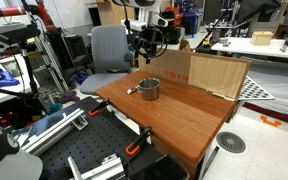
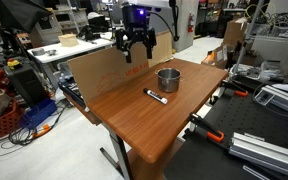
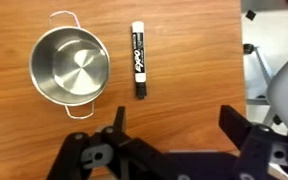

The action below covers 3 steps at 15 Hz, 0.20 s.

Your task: Take the marker out of the cup

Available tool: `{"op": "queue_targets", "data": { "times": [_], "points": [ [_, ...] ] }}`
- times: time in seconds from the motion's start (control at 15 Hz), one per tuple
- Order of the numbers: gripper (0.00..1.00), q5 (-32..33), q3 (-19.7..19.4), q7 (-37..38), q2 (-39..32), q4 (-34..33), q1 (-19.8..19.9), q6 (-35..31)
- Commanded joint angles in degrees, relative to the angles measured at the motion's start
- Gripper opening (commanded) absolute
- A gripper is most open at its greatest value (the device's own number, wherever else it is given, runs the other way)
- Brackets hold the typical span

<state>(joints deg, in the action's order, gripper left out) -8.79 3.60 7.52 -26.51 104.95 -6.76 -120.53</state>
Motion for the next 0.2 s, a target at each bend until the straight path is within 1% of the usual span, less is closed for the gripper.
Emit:
{"op": "queue_targets", "data": {
  "times": [0.0,0.13],
  "points": [
    [1.0,0.1,0.2,0.1,0.0,-0.1,0.2,0.1],
    [1.0,0.1,0.2,0.1,0.0,-0.1,0.2,0.1]
  ]
}}
